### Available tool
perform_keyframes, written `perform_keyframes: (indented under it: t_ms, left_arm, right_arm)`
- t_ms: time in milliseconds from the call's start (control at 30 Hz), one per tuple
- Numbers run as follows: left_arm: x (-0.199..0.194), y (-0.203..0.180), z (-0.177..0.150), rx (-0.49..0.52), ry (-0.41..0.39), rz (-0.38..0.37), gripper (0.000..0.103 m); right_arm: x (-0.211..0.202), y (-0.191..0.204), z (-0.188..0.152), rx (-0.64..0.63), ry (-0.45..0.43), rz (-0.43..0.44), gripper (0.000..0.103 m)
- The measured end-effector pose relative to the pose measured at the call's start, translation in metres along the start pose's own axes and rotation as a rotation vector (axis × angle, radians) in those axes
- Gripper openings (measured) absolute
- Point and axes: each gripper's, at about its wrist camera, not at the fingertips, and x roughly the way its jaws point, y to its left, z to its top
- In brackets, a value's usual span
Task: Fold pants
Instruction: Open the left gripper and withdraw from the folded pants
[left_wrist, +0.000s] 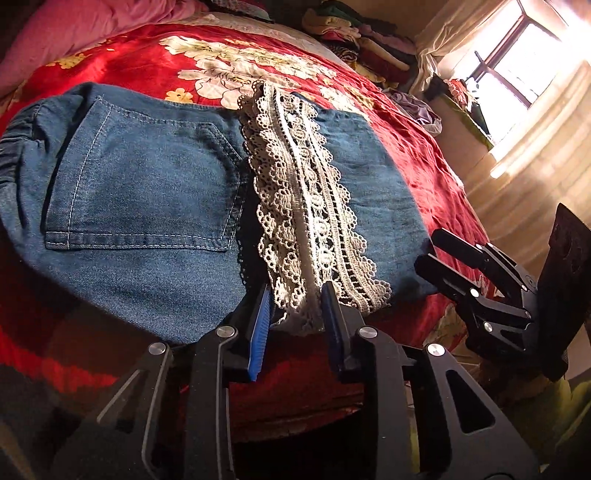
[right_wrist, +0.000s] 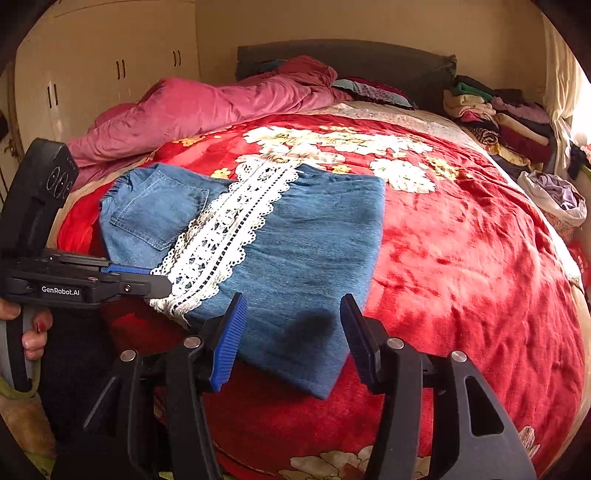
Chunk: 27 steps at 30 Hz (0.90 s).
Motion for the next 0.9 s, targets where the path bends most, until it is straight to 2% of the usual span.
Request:
perform_keyframes:
  t_ms: [133,200,300,400,533,800,900]
  left_arm:
    - [0.001,0.003,0.0,-0.011,0.001,-0.018,0.023]
    - [0.001,0.002,-0.001,-0.005,0.004,-0.018,0.025]
    - [0.002,0.001,-0.001,0.003,0.003,-0.017,0.025]
    - [0.0,0.001,-0.002,0.0,0.0,-0.022,0.025]
    - [-0.007,-0.002,-0.002,0.015,-0.021,-0.001,0.033]
    - [-0.021,-0.006,0.001,0.036,-0.054,0.037,0.041]
    - [-0.027,-0.006,0.002,0.039,-0.066,0.052,0.046]
  right_arm:
    - [0.017,-0.002,-0.007,-0.012,0.081,-0.038,0.051]
    - [0.024,-0.008,-0.014,0.011,0.117,-0.029,0.051]
    - [0.027,-0.016,-0.019,0.06,0.112,-0.001,0.052]
    - [0.026,-0.014,-0.018,0.066,0.113,-0.01,0.052]
    - [0.018,-0.018,-0.015,0.094,0.106,0.008,0.052]
    - [0.002,-0.028,-0.012,0.129,0.087,0.005,0.052]
    - [-0.004,-0.03,-0.012,0.145,0.068,-0.007,0.081]
